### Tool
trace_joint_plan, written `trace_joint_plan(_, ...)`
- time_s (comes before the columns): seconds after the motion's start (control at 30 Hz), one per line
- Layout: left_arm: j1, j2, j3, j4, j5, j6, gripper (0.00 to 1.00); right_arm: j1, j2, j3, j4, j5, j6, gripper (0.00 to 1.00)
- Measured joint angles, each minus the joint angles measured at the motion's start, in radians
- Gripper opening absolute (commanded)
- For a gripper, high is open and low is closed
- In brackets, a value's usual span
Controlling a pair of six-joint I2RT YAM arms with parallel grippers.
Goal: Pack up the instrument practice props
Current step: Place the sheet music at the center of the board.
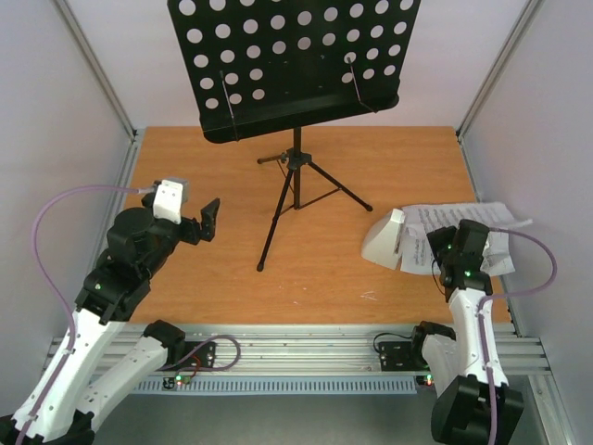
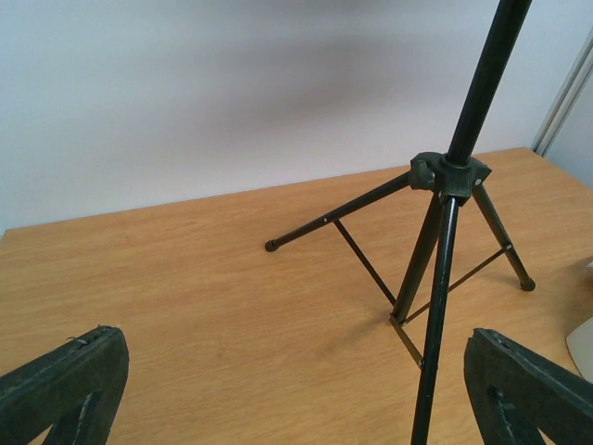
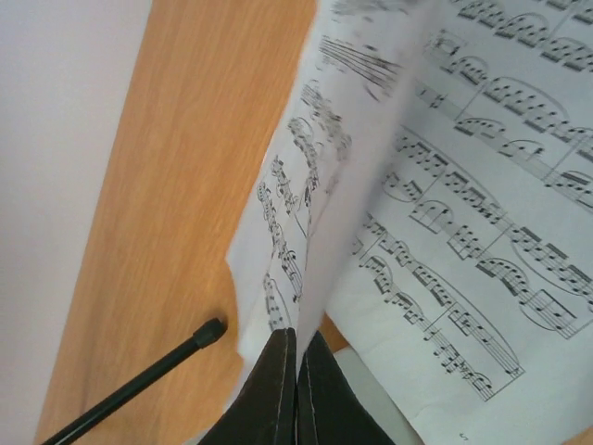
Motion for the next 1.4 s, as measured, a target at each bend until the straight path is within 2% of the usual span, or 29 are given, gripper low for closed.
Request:
trace_joint_plan(0.2, 0.0, 0.0, -0.009, -0.006, 0.0, 0.0, 0.99, 0.0, -0.095, -0.043, -0.015, 0.06, 0.046, 0.02)
trace_joint_plan(0.4, 0.0, 0.0, -0.011, -0.009, 0.0, 0.001, 0.99, 0.0, -0.106, -0.083, -0.021, 0.06, 0.058, 0.31)
trace_joint_plan(0.63, 0.0, 0.0, -0.018, -0.011, -0.001, 0.007, 0.99, 0.0, -0.173, -0.079, -0.081, 0.058, 0.037, 0.76)
trace_joint_plan(0.83, 0.0, 0.001, -0.019, -0.011, 0.0, 0.011, 0.99, 0.0, -0.286, 0.012, -0.216, 0.122, -0.046, 0.96)
trace_joint_plan(1.0, 0.0, 0.007, -0.019, -0.011, 0.008, 0.01, 0.99, 0.0, -0.359, 0.148, -0.262, 0.052, -0.172, 0.98)
trace_joint_plan(1.23, 0.0, 0.02, -0.019, -0.012, 0.026, 0.01, 0.99, 0.013, -0.216, 0.402, -0.248, -0.304, -0.285, 0.94)
trace_joint_plan(1.33, 0.0, 0.021, -0.019, -0.012, 0.028, 0.01, 0.99, 0.104, -0.124, 0.48, -0.245, -0.382, -0.319, 0.92)
trace_joint_plan(1.4, 0.0, 0.021, -0.019, -0.012, 0.03, 0.01, 0.99, 0.235, -0.07, 0.516, -0.251, -0.365, -0.35, 0.9)
